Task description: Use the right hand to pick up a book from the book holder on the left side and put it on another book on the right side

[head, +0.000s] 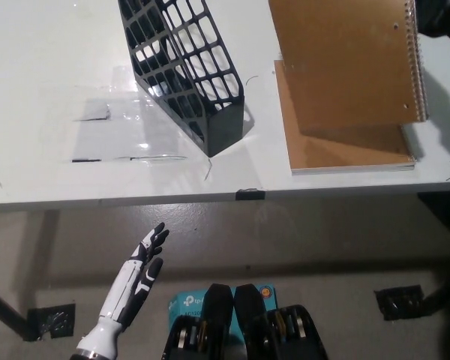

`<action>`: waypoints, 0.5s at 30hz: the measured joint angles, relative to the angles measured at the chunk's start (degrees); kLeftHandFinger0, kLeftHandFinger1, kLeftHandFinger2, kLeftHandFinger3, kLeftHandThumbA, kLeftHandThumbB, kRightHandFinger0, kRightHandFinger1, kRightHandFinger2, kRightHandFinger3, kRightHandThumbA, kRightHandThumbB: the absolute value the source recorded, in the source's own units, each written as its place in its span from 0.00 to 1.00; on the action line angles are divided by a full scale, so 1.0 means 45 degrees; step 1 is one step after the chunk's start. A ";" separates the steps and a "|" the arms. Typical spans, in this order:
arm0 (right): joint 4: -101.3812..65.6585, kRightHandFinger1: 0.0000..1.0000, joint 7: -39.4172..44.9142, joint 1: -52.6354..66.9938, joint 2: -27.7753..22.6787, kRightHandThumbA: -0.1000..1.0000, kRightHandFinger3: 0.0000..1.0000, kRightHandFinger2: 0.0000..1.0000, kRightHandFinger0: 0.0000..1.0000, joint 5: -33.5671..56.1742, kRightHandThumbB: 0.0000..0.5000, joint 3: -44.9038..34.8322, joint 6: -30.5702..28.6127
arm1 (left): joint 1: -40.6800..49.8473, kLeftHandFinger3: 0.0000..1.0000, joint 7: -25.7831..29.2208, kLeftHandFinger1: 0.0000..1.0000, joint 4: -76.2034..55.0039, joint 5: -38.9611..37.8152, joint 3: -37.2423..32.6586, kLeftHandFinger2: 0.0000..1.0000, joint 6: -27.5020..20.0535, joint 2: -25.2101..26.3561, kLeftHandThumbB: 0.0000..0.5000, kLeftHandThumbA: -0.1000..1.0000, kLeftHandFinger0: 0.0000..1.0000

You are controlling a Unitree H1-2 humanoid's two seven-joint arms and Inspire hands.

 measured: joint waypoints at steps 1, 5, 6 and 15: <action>0.0167 0.12 0.0047 -0.0018 -0.0026 0.00 1.00 0.67 0.00 -0.0105 0.21 0.0047 -0.0008 | 0.0000 1.00 0.0000 1.00 0.0000 0.0000 0.0002 1.00 0.0000 0.0001 0.64 1.00 1.00; 0.0720 0.12 0.0220 -0.0094 -0.0123 0.00 1.00 0.66 0.00 -0.0561 0.21 0.0069 -0.0029 | -0.0001 1.00 0.0000 1.00 0.0000 0.0000 0.0011 1.00 0.0001 0.0001 0.64 1.00 1.00; 0.0775 0.12 0.0290 -0.0115 -0.0141 0.00 1.00 0.66 0.00 -0.0661 0.21 0.0068 -0.0032 | -0.0001 1.00 0.0000 1.00 0.0000 0.0000 0.0013 1.00 0.0001 0.0002 0.64 1.00 1.00; 0.1394 0.19 0.0471 -0.0271 -0.0363 0.00 1.00 0.77 0.00 -0.1436 0.08 0.0109 -0.0241 | -0.0013 1.00 0.0002 1.00 0.0033 0.0001 0.0032 1.00 -0.0002 -0.0002 0.61 1.00 1.00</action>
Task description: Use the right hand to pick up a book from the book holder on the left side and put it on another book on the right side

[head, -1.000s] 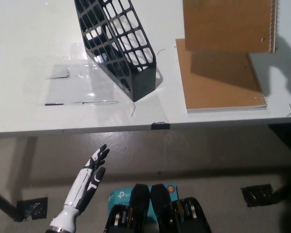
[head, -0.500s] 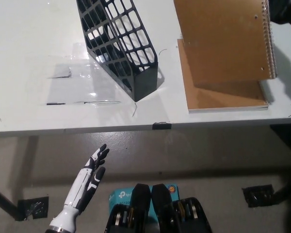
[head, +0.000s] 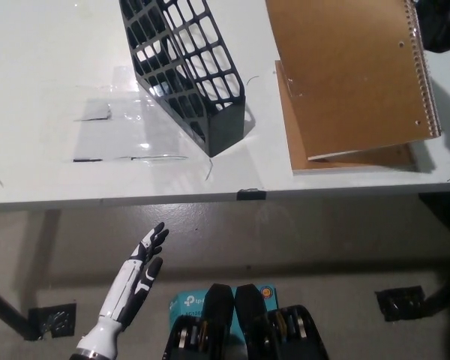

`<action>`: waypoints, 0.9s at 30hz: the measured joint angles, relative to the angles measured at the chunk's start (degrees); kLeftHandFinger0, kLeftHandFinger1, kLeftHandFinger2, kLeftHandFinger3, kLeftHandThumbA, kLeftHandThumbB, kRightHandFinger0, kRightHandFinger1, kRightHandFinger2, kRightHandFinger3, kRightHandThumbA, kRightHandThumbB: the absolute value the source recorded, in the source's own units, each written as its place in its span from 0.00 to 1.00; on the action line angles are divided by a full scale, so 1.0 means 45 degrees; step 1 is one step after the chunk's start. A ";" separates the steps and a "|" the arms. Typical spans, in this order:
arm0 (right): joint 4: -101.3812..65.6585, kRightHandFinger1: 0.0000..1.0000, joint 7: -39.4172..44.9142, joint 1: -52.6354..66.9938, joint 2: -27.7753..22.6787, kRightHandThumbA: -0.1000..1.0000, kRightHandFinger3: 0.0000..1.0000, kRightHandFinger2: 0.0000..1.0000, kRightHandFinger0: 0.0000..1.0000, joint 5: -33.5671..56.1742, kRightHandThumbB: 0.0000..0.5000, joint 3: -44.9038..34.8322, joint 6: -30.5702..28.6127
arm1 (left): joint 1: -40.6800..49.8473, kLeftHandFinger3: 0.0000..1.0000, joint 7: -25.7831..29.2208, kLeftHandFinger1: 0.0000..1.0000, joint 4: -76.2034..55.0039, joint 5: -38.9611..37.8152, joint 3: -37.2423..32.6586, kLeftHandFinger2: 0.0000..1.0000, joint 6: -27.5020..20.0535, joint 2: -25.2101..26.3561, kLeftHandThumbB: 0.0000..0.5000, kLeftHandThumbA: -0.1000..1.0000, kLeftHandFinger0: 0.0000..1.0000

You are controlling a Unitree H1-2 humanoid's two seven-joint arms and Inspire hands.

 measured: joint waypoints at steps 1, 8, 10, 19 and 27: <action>0.0177 0.18 0.0004 0.0001 -0.0055 0.00 1.00 0.79 0.00 -0.0161 0.07 0.0121 -0.0087 | 0.0005 1.00 0.0001 1.00 0.0012 0.0001 0.0019 1.00 0.0000 0.0004 0.61 1.00 1.00; 0.0656 0.19 0.0063 0.0065 -0.0113 0.00 1.00 0.85 0.00 -0.1257 0.13 0.1043 -0.0499 | -0.0002 1.00 -0.0001 1.00 0.0024 -0.0006 0.0028 1.00 0.0004 -0.0007 0.63 1.00 1.00; 0.0706 0.16 0.0063 0.0076 -0.0112 0.00 1.00 0.83 0.00 -0.1415 0.11 0.1056 -0.0621 | -0.0002 1.00 0.0000 1.00 0.0024 -0.0005 0.0028 1.00 0.0005 -0.0007 0.63 1.00 1.00; 0.0739 0.17 0.0053 0.0079 -0.0077 0.00 1.00 0.84 0.00 -0.1847 0.17 0.0893 -0.1088 | -0.0002 1.00 0.0000 1.00 0.0021 -0.0003 0.0028 1.00 0.0009 -0.0007 0.64 1.00 1.00; 0.0836 0.14 -0.0007 0.0079 0.0052 0.00 1.00 0.77 0.00 -0.2072 0.11 0.0378 -0.1345 | 0.0003 1.00 0.0000 1.00 0.0010 0.0007 0.0028 1.00 0.0017 -0.0007 0.62 1.00 1.00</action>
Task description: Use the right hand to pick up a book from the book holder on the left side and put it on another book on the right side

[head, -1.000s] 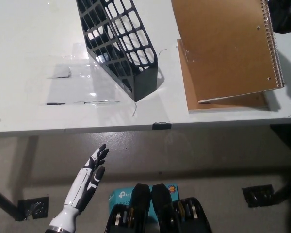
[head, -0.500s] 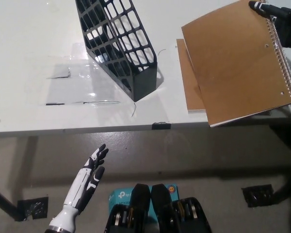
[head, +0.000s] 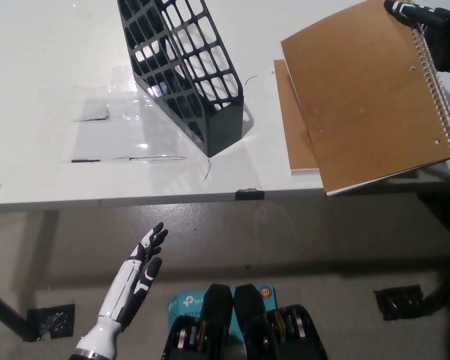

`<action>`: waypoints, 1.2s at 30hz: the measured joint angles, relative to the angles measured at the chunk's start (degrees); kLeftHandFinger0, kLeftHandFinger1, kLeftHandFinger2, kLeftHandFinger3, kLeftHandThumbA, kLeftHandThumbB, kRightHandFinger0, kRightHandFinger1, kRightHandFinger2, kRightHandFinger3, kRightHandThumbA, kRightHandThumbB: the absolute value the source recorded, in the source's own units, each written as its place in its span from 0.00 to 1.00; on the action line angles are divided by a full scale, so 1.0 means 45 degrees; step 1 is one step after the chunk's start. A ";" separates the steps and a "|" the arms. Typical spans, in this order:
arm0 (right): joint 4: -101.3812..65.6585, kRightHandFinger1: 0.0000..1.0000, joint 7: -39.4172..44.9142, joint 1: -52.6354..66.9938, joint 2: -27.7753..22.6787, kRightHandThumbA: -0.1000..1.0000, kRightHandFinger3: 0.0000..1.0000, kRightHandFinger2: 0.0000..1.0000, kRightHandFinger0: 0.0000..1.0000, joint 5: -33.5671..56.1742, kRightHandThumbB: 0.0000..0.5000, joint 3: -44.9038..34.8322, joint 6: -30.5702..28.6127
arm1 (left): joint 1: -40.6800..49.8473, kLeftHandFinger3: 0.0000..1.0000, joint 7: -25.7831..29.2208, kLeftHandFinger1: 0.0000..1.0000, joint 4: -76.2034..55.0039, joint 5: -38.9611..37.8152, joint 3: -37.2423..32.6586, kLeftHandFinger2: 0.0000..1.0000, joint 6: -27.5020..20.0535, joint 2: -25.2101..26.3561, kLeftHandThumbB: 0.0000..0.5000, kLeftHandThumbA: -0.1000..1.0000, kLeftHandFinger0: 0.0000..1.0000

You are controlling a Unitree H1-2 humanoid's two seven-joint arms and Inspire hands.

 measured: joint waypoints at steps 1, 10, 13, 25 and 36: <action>0.0016 0.15 -0.0012 0.0000 0.0015 0.00 1.00 0.78 0.00 -0.0012 0.09 -0.0077 -0.0009 | 0.0001 1.00 0.0000 1.00 0.0000 0.0001 0.0000 1.00 0.0000 0.0000 0.61 1.00 1.00; 0.0229 0.19 -0.0331 0.0000 0.0163 0.00 1.00 0.81 0.00 -0.0025 0.09 -0.0811 -0.0114 | 0.0016 1.00 0.0001 1.00 -0.0001 0.0001 -0.0006 1.00 -0.0005 0.0000 0.61 1.00 1.00; 0.0264 0.16 -0.0443 0.0000 0.0233 0.00 1.00 0.79 0.00 -0.0035 0.10 -0.0864 -0.0152 | 0.0037 1.00 -0.0001 1.00 -0.0053 0.0002 -0.0008 1.00 0.0000 -0.0001 0.61 1.00 1.00; 0.0337 0.25 -0.1419 0.0087 0.0507 0.00 1.00 0.75 0.13 -0.0139 0.26 -0.1230 -0.0693 | 0.0113 1.00 -0.0001 1.00 -0.0098 -0.0003 -0.0010 1.00 -0.0002 0.0000 0.60 1.00 1.00; 0.0382 1.00 -0.2211 0.0389 0.0483 0.40 1.00 1.00 1.00 -0.0560 0.36 -0.0996 -0.1349 | 0.0125 1.00 0.0000 1.00 -0.0096 -0.0006 -0.0014 1.00 -0.0011 -0.0002 0.60 1.00 1.00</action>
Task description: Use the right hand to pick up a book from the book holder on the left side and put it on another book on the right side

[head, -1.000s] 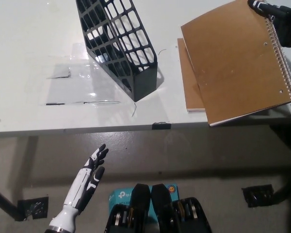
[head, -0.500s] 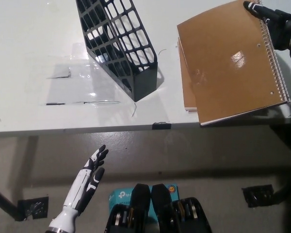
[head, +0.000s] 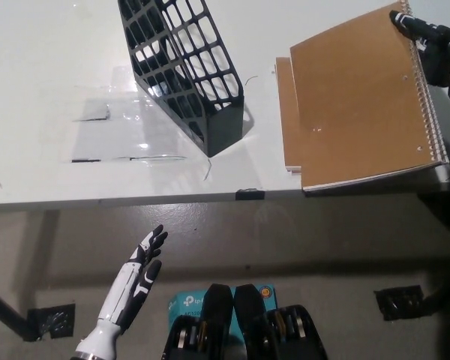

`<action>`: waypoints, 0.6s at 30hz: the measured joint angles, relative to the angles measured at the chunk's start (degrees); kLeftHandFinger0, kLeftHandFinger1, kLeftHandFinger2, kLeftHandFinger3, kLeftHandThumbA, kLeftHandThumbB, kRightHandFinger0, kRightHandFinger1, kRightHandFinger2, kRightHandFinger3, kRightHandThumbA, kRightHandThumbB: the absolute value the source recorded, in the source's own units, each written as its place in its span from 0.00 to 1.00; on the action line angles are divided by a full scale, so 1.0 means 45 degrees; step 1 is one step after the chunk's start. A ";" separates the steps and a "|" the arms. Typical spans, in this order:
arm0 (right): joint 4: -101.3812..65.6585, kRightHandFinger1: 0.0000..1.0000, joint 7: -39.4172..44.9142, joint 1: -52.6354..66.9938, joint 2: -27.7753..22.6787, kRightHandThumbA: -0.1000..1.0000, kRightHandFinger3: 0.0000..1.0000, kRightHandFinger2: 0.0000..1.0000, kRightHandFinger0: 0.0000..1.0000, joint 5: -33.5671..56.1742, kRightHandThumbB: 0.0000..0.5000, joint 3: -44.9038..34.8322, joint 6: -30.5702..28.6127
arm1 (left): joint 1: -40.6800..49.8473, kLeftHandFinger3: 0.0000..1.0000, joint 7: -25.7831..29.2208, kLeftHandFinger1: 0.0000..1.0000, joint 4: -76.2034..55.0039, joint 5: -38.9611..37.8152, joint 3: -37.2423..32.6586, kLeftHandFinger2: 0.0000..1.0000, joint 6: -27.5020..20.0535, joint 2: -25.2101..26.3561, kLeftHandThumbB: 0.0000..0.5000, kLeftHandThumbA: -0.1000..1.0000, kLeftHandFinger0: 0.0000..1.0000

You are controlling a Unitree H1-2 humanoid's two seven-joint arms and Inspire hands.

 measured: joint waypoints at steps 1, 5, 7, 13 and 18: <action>0.0000 1.00 0.0026 0.0010 -0.0008 0.41 1.00 1.00 1.00 -0.0046 0.37 0.0106 -0.0110 | 0.0000 1.00 0.0000 1.00 0.0000 0.0001 0.0001 1.00 0.0001 0.0000 0.61 1.00 1.00; 0.0000 1.00 0.0027 0.0032 -0.0067 0.47 1.00 1.00 1.00 -0.0170 0.38 0.0313 -0.0440 | 0.0001 1.00 0.0000 1.00 0.0002 0.0001 0.0002 1.00 0.0000 0.0000 0.60 1.00 1.00; -0.0001 1.00 0.0034 0.0028 -0.0081 0.47 1.00 1.00 1.00 -0.0201 0.40 0.0332 -0.0543 | 0.0001 1.00 0.0001 1.00 0.0003 0.0001 0.0001 1.00 0.0000 -0.0002 0.58 1.00 1.00; -0.0006 1.00 0.0056 0.0024 -0.0085 0.48 1.00 1.00 1.00 -0.0407 0.35 0.0626 -0.0823 | 0.0001 1.00 0.0000 1.00 0.0008 0.0001 0.0001 1.00 -0.0002 -0.0002 0.58 1.00 1.00; -0.0065 1.00 0.0107 0.0016 -0.0105 0.62 1.00 1.00 1.00 -0.0888 0.40 0.1535 -0.1546 | 0.0000 1.00 0.0000 1.00 0.0017 -0.0002 -0.0002 1.00 -0.0006 -0.0002 0.58 1.00 1.00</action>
